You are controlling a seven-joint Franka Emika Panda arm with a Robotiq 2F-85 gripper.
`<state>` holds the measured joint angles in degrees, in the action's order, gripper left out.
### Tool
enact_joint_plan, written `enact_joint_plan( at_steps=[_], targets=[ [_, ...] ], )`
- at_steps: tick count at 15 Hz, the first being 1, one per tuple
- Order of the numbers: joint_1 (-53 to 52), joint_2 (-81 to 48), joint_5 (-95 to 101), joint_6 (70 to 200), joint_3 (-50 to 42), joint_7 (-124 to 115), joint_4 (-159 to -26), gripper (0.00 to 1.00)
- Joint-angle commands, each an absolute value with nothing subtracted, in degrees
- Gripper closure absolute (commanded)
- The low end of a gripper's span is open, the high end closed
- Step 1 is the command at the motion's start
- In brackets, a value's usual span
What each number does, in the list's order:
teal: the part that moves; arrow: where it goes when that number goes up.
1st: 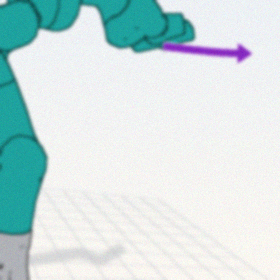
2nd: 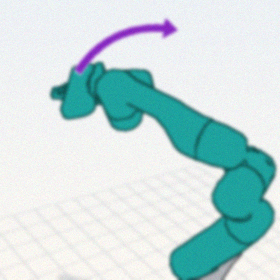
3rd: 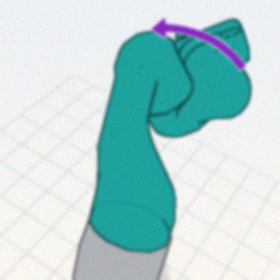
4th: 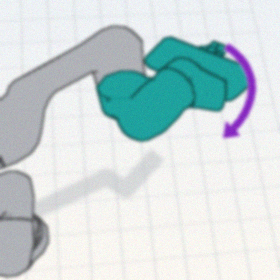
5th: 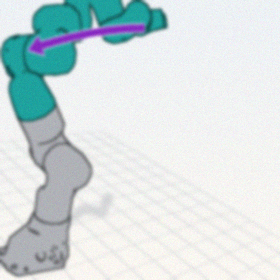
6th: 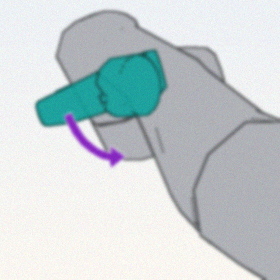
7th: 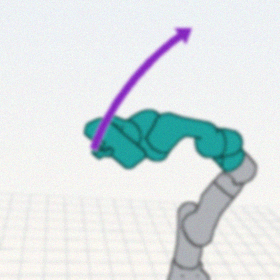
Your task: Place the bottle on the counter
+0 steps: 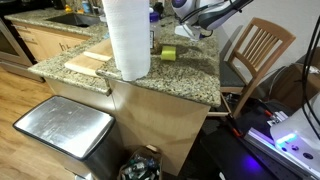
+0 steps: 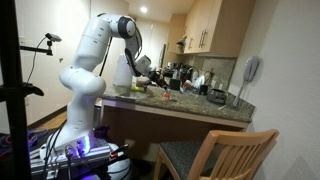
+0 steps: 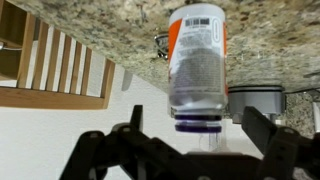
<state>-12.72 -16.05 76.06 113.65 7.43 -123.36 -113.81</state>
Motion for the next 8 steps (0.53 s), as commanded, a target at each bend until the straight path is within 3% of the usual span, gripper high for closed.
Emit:
enact_joint_plan(
  at_steps=[1,8],
  targets=[
    [-13.7,-13.1,75.3,107.3,8.8,-120.5,-115.3,0.00],
    [-14.7,-9.7,77.5,102.2,10.9,-128.2,-115.9,0.00]
  ],
)
